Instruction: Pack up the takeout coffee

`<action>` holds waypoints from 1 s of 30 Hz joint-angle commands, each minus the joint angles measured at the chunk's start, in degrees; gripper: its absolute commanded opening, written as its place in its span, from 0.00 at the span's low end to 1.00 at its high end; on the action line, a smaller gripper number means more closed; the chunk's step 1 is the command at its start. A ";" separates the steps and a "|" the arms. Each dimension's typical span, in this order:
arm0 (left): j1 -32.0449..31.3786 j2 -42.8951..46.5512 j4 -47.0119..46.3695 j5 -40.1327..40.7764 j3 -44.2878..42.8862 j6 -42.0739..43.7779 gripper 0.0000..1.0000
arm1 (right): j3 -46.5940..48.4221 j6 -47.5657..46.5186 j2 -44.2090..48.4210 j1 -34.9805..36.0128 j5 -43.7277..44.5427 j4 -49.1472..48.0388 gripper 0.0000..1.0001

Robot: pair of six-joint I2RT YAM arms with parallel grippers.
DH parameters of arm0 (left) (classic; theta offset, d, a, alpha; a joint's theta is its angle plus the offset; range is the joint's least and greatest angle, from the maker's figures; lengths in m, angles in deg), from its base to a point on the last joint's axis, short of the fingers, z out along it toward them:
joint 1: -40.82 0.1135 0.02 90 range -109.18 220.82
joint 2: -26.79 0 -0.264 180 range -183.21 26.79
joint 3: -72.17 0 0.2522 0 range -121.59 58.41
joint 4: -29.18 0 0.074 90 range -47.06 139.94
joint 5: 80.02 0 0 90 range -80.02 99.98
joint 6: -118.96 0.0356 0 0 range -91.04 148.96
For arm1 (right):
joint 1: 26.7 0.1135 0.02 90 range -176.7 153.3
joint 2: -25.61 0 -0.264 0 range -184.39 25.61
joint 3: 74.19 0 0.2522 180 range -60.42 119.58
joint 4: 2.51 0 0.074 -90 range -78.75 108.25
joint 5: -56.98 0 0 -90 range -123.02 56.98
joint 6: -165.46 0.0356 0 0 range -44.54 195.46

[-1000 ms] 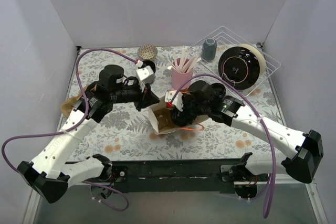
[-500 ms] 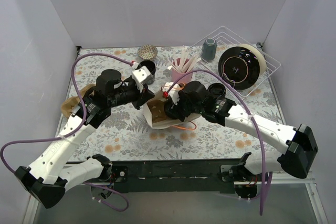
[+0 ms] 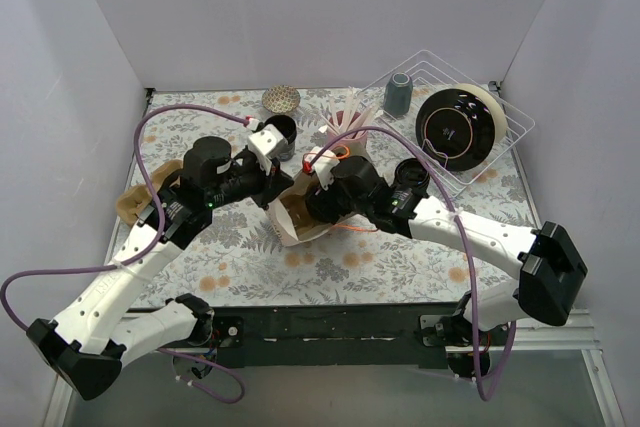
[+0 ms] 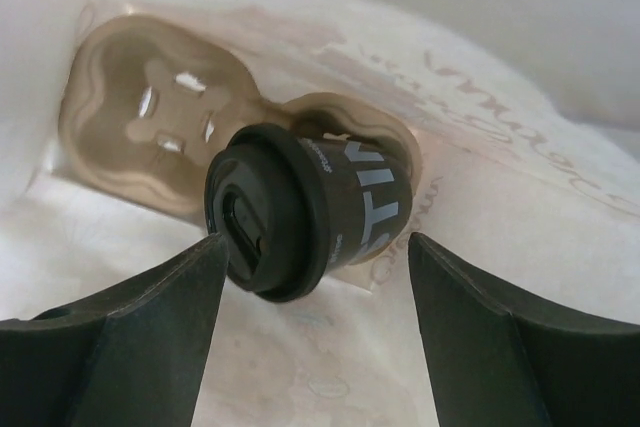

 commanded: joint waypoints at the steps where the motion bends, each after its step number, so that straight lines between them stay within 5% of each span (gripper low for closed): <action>1: -0.44 2.24 -1.57 -0.07 0.69 -2.25 0.00 | 0.59 3.05 -2.00 0.02 0.73 -2.85 0.80; 11: -0.52 1.89 -0.25 3.00 1.13 -2.60 0.00 | -0.11 7.18 -2.52 0.02 -5.70 -3.12 0.70; 25: -0.44 -1.27 2.30 9.25 -3.00 -4.44 0.00 | 3.75 8.94 -7.70 0.02 -3.67 0.75 0.74; 28: -0.44 -1.19 2.48 9.33 -3.09 -4.71 0.00 | 4.55 8.94 -8.85 -0.07 -4.29 0.75 0.63; 30: -0.44 -1.19 2.74 9.60 -3.44 -4.62 0.00 | 5.08 8.86 -9.29 -0.07 -3.94 0.75 0.46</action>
